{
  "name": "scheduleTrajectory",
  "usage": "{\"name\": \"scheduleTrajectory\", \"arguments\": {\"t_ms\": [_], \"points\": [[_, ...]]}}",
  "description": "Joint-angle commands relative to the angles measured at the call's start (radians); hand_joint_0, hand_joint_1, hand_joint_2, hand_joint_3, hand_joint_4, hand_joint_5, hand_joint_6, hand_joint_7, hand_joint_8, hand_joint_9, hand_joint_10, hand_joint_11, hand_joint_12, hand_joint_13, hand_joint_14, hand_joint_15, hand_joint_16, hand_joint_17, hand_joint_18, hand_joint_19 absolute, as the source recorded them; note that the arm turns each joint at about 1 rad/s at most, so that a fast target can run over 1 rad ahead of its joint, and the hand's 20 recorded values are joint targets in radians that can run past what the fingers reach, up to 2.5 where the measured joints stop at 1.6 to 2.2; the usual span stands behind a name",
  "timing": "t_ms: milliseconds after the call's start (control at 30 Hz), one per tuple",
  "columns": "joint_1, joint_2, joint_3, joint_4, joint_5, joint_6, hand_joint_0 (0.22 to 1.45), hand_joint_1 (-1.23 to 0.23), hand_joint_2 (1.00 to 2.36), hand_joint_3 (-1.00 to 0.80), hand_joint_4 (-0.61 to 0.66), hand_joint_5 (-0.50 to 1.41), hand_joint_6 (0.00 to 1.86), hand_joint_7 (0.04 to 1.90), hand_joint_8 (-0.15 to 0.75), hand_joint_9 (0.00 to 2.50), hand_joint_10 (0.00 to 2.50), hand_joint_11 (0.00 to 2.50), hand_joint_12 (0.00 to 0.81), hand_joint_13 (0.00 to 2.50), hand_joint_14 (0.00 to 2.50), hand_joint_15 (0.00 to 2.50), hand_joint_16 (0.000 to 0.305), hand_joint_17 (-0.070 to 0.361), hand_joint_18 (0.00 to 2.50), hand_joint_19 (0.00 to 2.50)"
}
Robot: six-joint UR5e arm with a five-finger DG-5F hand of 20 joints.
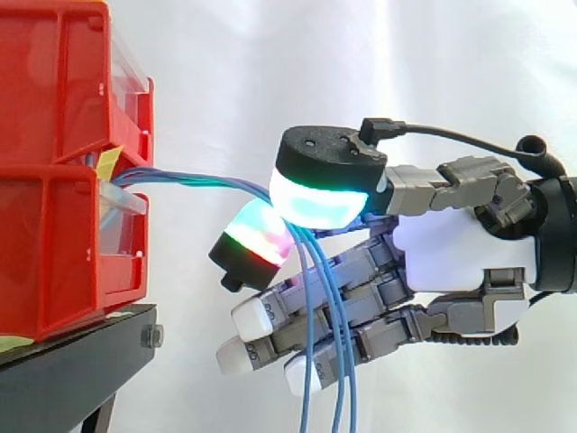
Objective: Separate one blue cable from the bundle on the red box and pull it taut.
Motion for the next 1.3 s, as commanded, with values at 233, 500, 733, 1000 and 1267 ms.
{"name": "scheduleTrajectory", "arguments": {"t_ms": [233, 500, 733, 1000, 1267], "points": [[0.001, 0.000, 0.000, 0.001, -0.002, 0.000, 0.81, -0.92, 1.03, -0.10, 0.18, -0.22, 0.88, 1.25, 0.301, 0.53, 0.01, 0.40, 0.362, 0.40, 0.01, 0.19, 0.049, 0.110, 0.54, 0.45], [0.001, 0.000, 0.000, -0.001, 0.000, 0.000, 0.80, -0.97, 1.02, -0.28, 0.20, -0.23, 0.85, 1.18, 0.290, 0.47, 0.01, 0.38, 0.365, 0.39, 0.01, 0.17, 0.049, 0.111, 0.56, 0.40], [0.001, 0.001, 0.000, 0.001, 0.000, 0.000, 0.77, -0.98, 1.00, -0.48, 0.21, -0.23, 0.83, 1.13, 0.291, 0.47, 0.01, 0.37, 0.365, 0.41, 0.00, 0.15, 0.050, 0.112, 0.59, 0.37], [0.001, 0.001, 0.000, 0.001, -0.002, 0.002, 0.57, -0.79, 1.00, -0.50, 0.21, -0.19, 0.79, 1.17, 0.332, 0.62, 0.01, 0.39, 0.372, 0.43, 0.01, 0.19, 0.051, 0.115, 0.57, 0.45], [0.001, 0.000, 0.001, -0.001, 0.000, 0.002, 0.53, -0.70, 1.00, -0.50, 0.21, -0.16, 0.76, 1.22, 0.347, 0.68, 0.01, 0.39, 0.383, 0.44, 0.01, 0.20, 0.053, 0.119, 0.58, 0.47]]}}
